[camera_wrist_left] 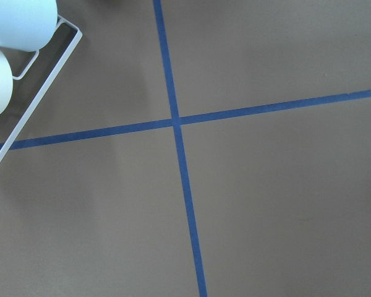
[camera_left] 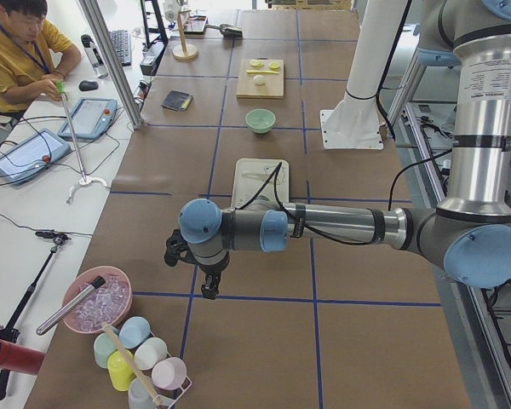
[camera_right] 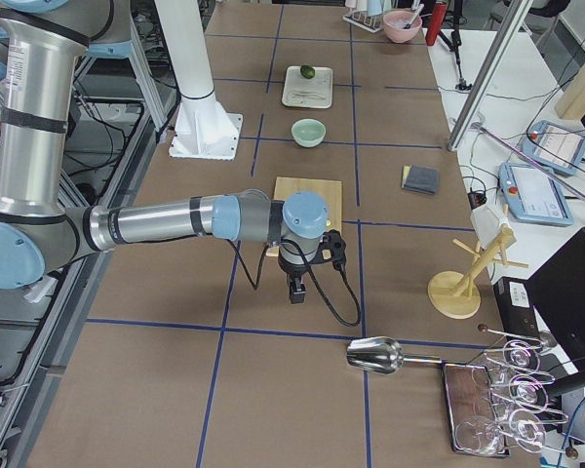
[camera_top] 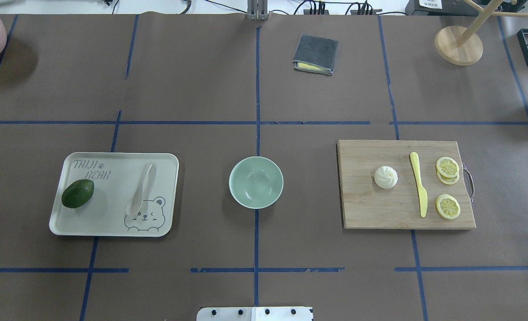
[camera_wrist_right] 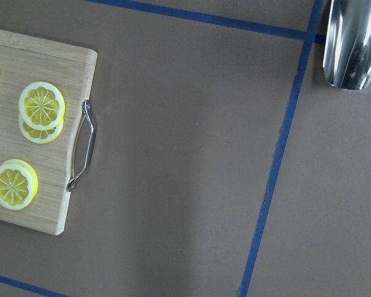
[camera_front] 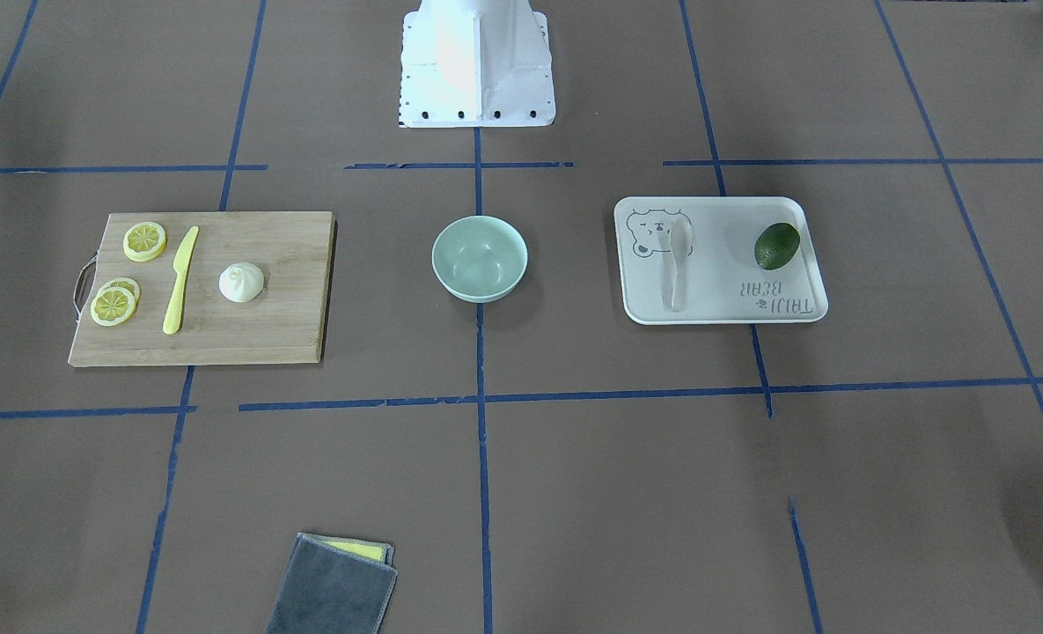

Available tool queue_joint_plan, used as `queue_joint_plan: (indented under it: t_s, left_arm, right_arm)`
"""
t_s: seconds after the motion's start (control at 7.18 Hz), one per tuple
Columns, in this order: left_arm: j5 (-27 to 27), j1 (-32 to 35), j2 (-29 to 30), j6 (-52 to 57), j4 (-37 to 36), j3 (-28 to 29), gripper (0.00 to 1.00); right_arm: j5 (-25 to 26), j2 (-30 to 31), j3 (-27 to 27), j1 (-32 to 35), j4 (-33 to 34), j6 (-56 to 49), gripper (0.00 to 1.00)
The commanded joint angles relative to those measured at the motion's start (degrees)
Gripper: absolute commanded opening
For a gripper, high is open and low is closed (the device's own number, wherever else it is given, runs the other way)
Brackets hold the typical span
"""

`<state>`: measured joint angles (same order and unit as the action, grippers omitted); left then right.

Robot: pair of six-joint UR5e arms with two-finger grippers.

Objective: Put spoon and bun in bowl

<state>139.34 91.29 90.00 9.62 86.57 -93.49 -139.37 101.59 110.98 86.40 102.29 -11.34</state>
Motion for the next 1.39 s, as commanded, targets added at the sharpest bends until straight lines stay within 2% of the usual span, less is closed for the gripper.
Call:
queue_joint_plan:
  t_s: [0.0, 0.14, 0.56, 0.7, 0.84, 0.98, 1.11, 1.25]
  left_arm:
    - [-0.4, -0.1, 0.0, -0.1, 1.7, -2.0, 1.00]
    - [-0.8, -0.3, -1.5, -0.2, 2.0, -4.3, 1.00]
    - [0.1, -0.6, -1.8, 0.2, 2.4, -3.6, 1.00]
    - [2.4, -0.6, -3.4, -0.1, 2.4, -2.9, 1.00]
    - [11.1, -2.8, -3.2, 0.0, 6.6, -2.5, 1.00]
    - [11.6, -8.0, -3.3, -2.0, 12.5, -3.1, 1.00]
    - [10.9, -14.4, -2.9, -10.6, 19.3, -4.8, 1.00]
    - [7.8, -20.2, -2.7, -21.2, 28.1, -6.3, 1.00]
  right_arm:
    - [-0.3, 0.2, 0.3, 0.4, 0.4, 3.7, 1.00]
    - [-0.1, 0.3, 0.3, 0.4, -0.2, 5.9, 1.00]
    - [-0.2, 0.3, 0.7, 0.3, -5.1, 5.5, 1.00]
    - [-0.4, 0.6, 0.7, 0.2, -6.0, 5.1, 1.00]
    - [-0.5, 0.7, 1.0, -0.1, -6.1, 5.1, 1.00]
    - [-1.3, 0.7, 1.0, -0.5, -6.1, 5.1, 1.00]
    - [-1.5, 0.7, 1.0, -1.1, -6.1, 5.1, 1.00]
    - [-3.5, 0.7, 1.0, -1.1, -6.1, 5.1, 1.00]
